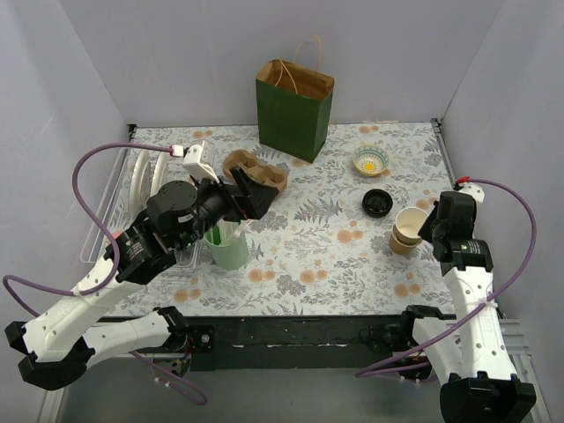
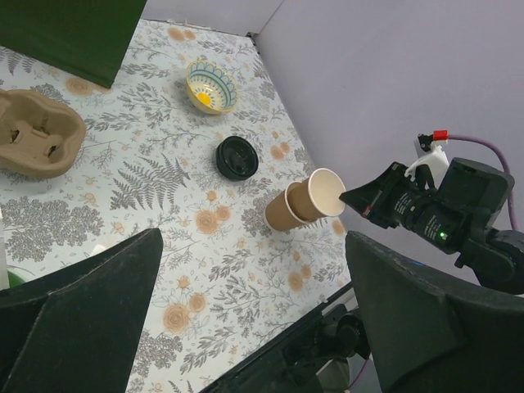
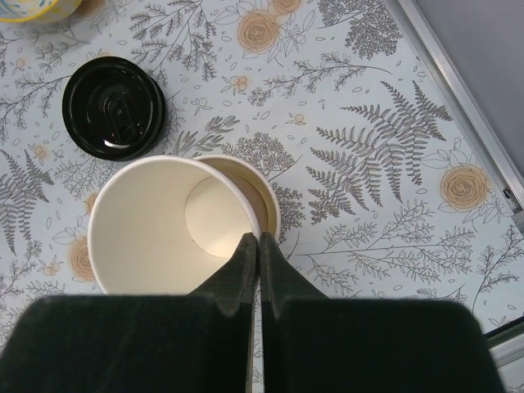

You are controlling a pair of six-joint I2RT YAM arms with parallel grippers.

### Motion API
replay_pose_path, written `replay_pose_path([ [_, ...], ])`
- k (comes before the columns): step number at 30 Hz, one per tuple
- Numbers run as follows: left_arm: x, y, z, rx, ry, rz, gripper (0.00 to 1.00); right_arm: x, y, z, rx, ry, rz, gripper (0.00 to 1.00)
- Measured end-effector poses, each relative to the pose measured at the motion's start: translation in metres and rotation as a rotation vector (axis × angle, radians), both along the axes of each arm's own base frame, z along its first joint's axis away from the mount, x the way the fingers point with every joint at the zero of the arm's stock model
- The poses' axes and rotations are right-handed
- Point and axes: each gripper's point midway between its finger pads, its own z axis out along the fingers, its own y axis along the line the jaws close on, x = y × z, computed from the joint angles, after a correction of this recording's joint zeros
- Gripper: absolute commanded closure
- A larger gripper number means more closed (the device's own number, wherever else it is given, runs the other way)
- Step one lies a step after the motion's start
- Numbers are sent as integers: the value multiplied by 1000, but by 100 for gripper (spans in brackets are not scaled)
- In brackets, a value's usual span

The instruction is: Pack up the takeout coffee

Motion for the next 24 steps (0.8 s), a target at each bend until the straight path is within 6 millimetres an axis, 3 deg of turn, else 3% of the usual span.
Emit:
replay_pose_path([
  [10,-1,3,-6,24,8,3,4,-1,2,4,11,-4,8,99],
  [14,-2,7,-8,46,-2,5,2,5,9,35,32,-58,42,99],
  [17,-2,10,-7,62,-18,8,2,16,25,72,77,-161,120,99],
  [19,-3,12,-6,74,-29,7,2,23,38,86,118,-201,185,99],
  [24,-5,15,-7,98,-36,4,2,32,75,90,241,-218,341,99],
])
